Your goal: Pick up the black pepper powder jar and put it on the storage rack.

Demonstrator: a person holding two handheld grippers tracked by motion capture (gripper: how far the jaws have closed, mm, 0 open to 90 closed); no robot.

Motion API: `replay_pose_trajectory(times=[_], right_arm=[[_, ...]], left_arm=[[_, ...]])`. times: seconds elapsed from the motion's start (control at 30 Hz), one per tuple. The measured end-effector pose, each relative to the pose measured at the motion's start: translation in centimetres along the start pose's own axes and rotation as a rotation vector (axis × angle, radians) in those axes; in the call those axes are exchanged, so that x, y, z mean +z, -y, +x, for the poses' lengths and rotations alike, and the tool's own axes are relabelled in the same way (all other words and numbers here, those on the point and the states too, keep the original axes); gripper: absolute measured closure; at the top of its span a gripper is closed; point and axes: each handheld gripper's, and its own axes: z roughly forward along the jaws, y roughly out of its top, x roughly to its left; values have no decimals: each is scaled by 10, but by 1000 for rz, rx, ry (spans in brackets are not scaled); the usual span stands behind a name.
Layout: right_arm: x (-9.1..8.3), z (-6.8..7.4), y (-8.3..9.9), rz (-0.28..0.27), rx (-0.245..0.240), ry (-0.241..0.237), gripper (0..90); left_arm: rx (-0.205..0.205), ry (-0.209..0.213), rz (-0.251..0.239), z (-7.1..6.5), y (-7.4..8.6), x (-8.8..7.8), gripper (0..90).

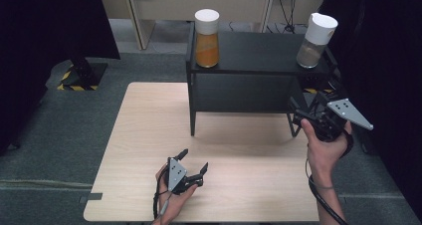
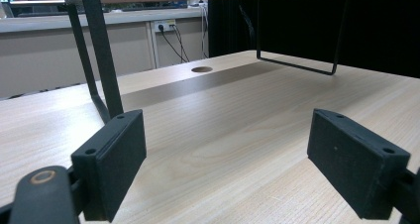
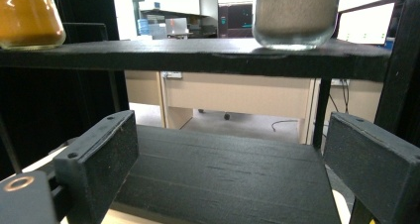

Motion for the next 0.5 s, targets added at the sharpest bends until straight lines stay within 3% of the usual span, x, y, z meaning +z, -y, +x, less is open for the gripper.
replay_pose_trajectory(times=[0.5], right_arm=[[-5,0,21,30,3,-11,72]], left_arm=[[1,-1,0,0,0,0,146]])
